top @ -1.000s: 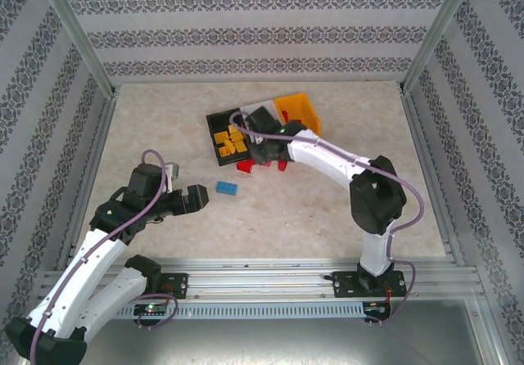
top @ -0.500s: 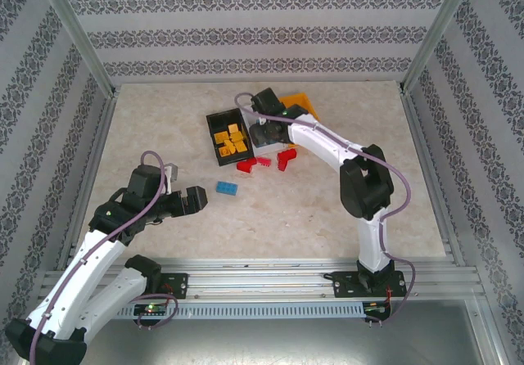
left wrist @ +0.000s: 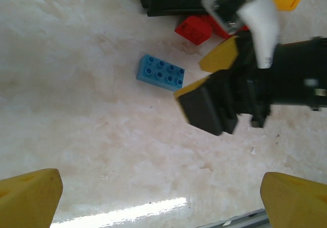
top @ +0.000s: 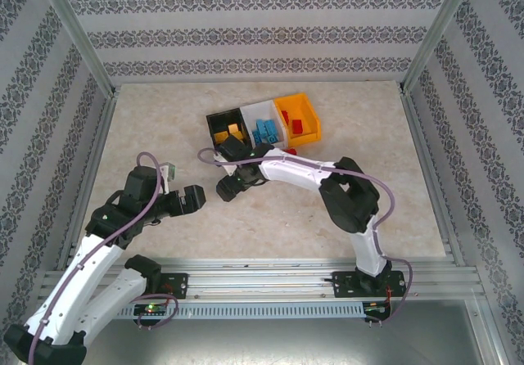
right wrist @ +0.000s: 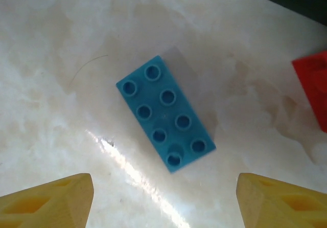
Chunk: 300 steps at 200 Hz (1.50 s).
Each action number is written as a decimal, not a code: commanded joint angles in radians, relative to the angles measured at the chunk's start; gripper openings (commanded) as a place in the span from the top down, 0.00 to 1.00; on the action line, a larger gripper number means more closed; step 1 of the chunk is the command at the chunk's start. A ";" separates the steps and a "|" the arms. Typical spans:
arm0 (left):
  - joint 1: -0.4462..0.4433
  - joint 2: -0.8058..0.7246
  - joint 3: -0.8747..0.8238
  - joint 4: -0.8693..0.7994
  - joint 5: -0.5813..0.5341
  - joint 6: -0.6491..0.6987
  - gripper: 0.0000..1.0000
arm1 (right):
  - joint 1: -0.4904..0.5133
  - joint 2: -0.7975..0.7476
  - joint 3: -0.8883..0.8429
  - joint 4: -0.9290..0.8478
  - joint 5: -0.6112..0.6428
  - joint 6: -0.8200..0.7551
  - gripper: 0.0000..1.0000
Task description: Sort the legos into containers by color
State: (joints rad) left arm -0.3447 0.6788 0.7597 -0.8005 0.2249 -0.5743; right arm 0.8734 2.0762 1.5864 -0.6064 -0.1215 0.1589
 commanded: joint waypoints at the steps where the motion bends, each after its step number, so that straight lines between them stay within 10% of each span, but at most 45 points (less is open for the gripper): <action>1: 0.016 -0.029 0.021 -0.010 -0.002 -0.016 0.00 | 0.004 0.058 0.080 -0.027 0.003 -0.040 0.26; 90: 0.018 -0.031 0.027 -0.030 0.001 -0.004 0.00 | 0.049 0.190 0.172 -0.075 0.073 -0.074 0.32; 190: 0.018 -0.030 0.015 -0.017 0.008 -0.009 0.00 | 0.039 -0.038 -0.050 0.067 0.077 0.038 0.74; 250: 0.017 -0.013 0.001 0.015 0.049 -0.007 0.00 | -0.108 -0.248 -0.157 0.118 0.054 0.094 0.75; 300: 0.017 -0.003 0.000 0.015 0.061 -0.007 0.00 | -0.298 -0.110 0.096 0.050 0.114 0.114 0.74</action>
State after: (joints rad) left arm -0.3382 0.6765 0.7593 -0.8001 0.2699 -0.5770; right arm 0.6403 1.8828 1.5593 -0.5339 -0.0380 0.2420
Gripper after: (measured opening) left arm 0.998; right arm 0.297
